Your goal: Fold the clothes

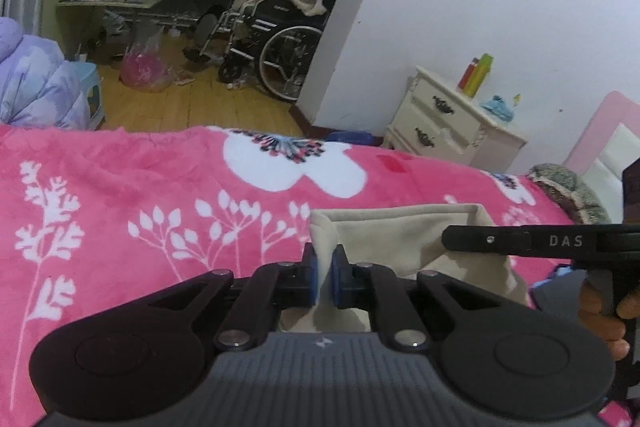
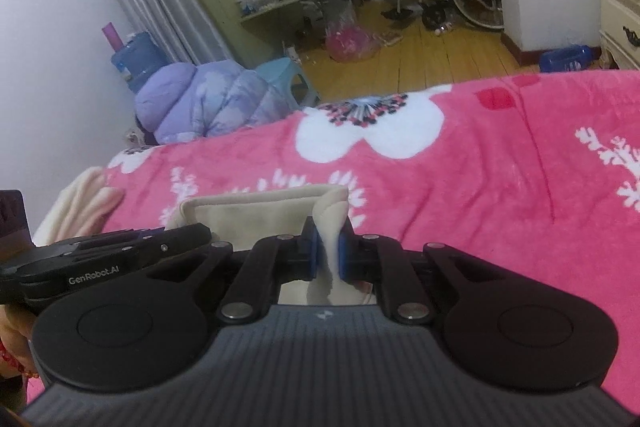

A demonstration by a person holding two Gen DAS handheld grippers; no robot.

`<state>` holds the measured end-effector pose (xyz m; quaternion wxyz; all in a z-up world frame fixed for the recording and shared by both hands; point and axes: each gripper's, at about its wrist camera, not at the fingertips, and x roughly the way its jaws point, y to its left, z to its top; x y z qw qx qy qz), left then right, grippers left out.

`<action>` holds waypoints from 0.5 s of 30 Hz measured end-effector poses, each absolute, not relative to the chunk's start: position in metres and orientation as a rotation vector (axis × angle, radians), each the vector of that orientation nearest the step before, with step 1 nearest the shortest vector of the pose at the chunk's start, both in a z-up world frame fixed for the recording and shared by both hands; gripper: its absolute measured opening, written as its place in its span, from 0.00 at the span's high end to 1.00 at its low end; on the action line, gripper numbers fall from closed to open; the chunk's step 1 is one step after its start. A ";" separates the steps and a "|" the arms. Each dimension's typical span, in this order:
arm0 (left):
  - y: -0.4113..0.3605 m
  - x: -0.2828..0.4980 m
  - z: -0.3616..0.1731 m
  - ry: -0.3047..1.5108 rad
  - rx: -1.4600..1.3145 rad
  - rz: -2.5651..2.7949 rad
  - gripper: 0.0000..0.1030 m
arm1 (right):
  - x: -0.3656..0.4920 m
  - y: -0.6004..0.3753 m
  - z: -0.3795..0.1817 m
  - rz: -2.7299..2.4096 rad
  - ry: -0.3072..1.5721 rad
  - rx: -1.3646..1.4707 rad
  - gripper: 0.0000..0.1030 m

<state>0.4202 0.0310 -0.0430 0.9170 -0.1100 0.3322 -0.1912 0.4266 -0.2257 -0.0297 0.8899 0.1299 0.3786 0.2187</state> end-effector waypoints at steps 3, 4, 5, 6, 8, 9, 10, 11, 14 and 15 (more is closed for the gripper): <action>0.035 0.400 -0.028 0.669 -0.239 -0.419 0.92 | 0.408 -0.226 -0.017 0.465 0.772 0.270 0.92; 0.035 0.393 -0.024 0.666 -0.241 -0.427 0.92 | 0.401 -0.227 -0.013 0.468 0.768 0.273 0.92; 0.036 0.386 -0.019 0.662 -0.241 -0.435 0.92 | 0.394 -0.227 -0.010 0.472 0.765 0.275 0.92; 0.037 0.378 -0.015 0.658 -0.240 -0.443 0.92 | 0.387 -0.228 -0.006 0.475 0.762 0.277 0.92; 0.038 0.363 -0.006 0.652 -0.236 -0.455 0.92 | 0.374 -0.229 0.001 0.482 0.755 0.281 0.92; 0.039 0.355 -0.003 0.649 -0.235 -0.461 0.92 | 0.367 -0.229 0.004 0.485 0.752 0.283 0.92; 0.040 0.348 0.001 0.647 -0.236 -0.466 0.92 | 0.360 -0.230 0.008 0.489 0.749 0.285 0.92; 0.041 0.340 0.004 0.645 -0.240 -0.472 0.92 | 0.353 -0.231 0.011 0.492 0.745 0.288 0.92; 0.043 0.317 0.013 0.641 -0.248 -0.494 0.92 | 0.332 -0.232 0.022 0.502 0.736 0.294 0.92; 0.044 0.308 0.016 0.641 -0.253 -0.502 0.92 | 0.325 -0.233 0.025 0.505 0.732 0.296 0.92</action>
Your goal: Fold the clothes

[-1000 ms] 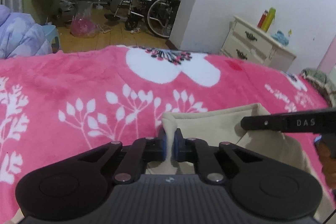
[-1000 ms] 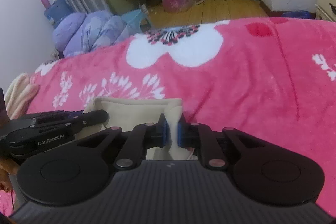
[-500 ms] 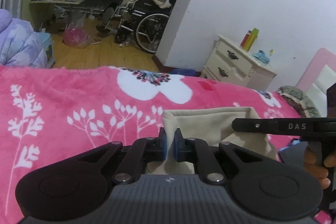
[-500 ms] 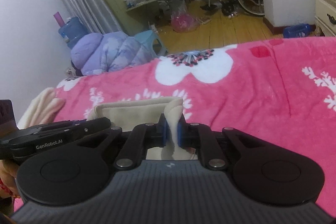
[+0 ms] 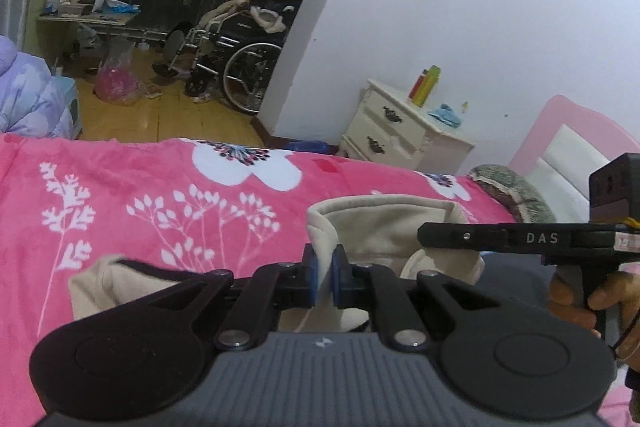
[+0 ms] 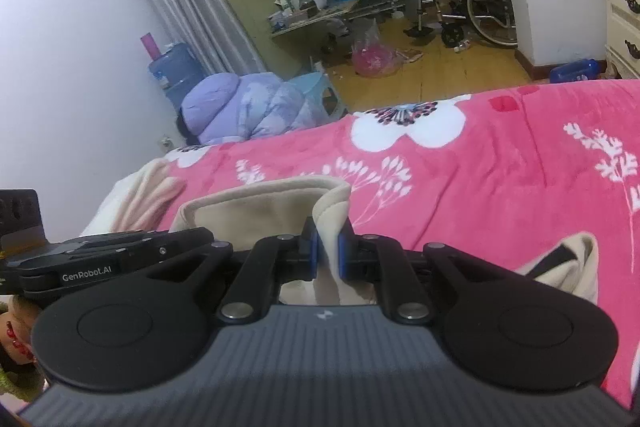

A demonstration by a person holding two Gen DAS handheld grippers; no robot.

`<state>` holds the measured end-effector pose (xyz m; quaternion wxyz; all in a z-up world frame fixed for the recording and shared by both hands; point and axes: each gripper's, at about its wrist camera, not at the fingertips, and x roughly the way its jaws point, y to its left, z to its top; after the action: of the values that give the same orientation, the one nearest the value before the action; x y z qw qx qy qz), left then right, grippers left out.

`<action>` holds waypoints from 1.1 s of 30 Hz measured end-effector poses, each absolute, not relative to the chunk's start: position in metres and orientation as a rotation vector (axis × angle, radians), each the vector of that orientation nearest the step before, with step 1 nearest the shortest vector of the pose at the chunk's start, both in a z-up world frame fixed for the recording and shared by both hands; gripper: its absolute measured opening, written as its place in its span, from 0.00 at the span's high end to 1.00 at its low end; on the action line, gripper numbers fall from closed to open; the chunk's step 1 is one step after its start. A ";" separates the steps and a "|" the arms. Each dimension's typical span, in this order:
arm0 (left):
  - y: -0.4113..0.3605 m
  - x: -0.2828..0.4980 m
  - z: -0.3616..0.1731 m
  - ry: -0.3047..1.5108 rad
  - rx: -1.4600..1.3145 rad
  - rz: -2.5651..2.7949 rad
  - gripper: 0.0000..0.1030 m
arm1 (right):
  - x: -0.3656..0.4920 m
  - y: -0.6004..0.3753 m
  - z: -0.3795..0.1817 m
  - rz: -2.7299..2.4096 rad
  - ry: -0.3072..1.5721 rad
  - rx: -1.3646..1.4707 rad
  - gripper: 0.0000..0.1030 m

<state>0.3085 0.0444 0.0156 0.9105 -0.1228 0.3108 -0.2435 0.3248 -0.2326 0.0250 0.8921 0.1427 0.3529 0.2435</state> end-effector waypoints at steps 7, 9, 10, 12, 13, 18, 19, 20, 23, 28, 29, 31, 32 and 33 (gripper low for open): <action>0.050 0.257 0.026 0.656 -0.280 -0.542 0.92 | 0.268 -0.229 0.041 0.521 0.725 0.324 0.92; 0.050 0.242 0.028 0.656 -0.276 -0.553 0.92 | 0.253 -0.229 0.043 0.527 0.726 0.338 0.92; 0.050 0.235 0.030 0.655 -0.273 -0.558 0.92 | 0.245 -0.229 0.043 0.530 0.729 0.342 0.92; 0.051 0.220 0.032 0.658 -0.279 -0.572 0.92 | 0.233 -0.230 0.042 0.531 0.733 0.353 0.92; 0.051 0.212 0.033 0.659 -0.275 -0.581 0.92 | 0.228 -0.231 0.040 0.530 0.737 0.358 0.92; 0.047 0.176 0.034 0.670 -0.240 -0.630 0.92 | 0.201 -0.236 0.032 0.522 0.754 0.385 0.92; 0.046 0.169 0.034 0.672 -0.231 -0.639 0.92 | 0.196 -0.236 0.030 0.521 0.757 0.390 0.92; 0.044 0.162 0.033 0.675 -0.222 -0.647 0.92 | 0.191 -0.237 0.028 0.519 0.761 0.395 0.92; 0.041 0.143 0.031 0.687 -0.207 -0.676 0.92 | 0.175 -0.240 0.023 0.515 0.771 0.411 0.92; 0.038 0.117 0.026 0.699 -0.174 -0.713 0.92 | 0.148 -0.244 0.014 0.507 0.788 0.438 0.92; 0.038 0.113 0.024 0.706 -0.175 -0.719 0.92 | 0.143 -0.245 0.013 0.506 0.791 0.443 0.92; 0.038 0.105 0.020 0.720 -0.173 -0.731 0.92 | 0.133 -0.247 0.009 0.503 0.798 0.453 0.92; 0.037 0.101 0.018 0.726 -0.168 -0.736 0.92 | 0.127 -0.248 0.008 0.501 0.801 0.459 0.92; 0.037 0.097 0.015 0.732 -0.162 -0.741 0.92 | 0.122 -0.249 0.006 0.499 0.805 0.464 0.92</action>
<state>0.0973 0.0371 0.0152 0.8644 -0.0772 0.3492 -0.3535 0.1219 -0.2487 0.0058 0.8641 0.2214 0.3840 0.2383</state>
